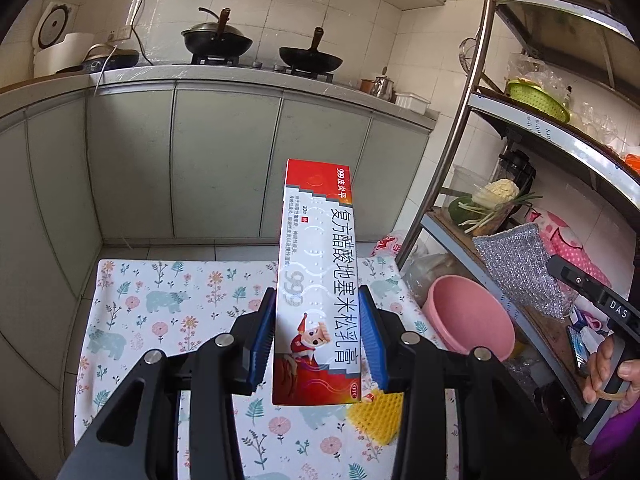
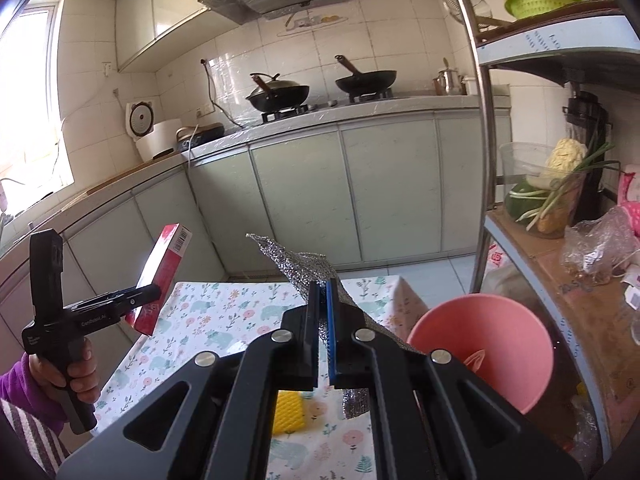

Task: Collect trash
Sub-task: 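Lift the box and mesh cloth and carry them over the pink bucket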

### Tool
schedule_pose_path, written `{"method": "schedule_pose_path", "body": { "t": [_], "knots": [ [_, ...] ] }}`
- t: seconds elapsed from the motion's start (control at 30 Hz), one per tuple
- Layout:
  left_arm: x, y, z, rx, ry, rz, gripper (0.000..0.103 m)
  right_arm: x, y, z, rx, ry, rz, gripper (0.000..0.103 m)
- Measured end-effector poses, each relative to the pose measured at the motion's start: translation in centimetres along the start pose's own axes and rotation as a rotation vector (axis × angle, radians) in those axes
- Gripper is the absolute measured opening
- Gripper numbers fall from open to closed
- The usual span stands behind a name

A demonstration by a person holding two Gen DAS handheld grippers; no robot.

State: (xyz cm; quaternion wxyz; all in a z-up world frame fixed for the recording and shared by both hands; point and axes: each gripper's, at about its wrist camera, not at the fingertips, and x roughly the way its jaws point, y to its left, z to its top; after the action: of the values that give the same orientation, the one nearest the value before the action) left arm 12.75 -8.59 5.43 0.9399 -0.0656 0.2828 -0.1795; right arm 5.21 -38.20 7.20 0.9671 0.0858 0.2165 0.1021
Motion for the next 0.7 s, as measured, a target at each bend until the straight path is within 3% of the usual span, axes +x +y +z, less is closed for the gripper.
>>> {"method": "schedule_pose_path", "body": {
  "t": [0.37, 0.7],
  "knots": [
    [2.7, -6.9, 1.6, 0.093, -0.012, -0.115, 0.039, -2.3, -4.8, -0.4, 0.056, -0.032, -0.098, 0.003],
    [6.8, -13.2, 1.4, 0.174, 0.034, -0.195, 0.039, -2.1, -8.8, -1.3, 0.102, -0.026, -0.145, 0.003]
  ]
}}
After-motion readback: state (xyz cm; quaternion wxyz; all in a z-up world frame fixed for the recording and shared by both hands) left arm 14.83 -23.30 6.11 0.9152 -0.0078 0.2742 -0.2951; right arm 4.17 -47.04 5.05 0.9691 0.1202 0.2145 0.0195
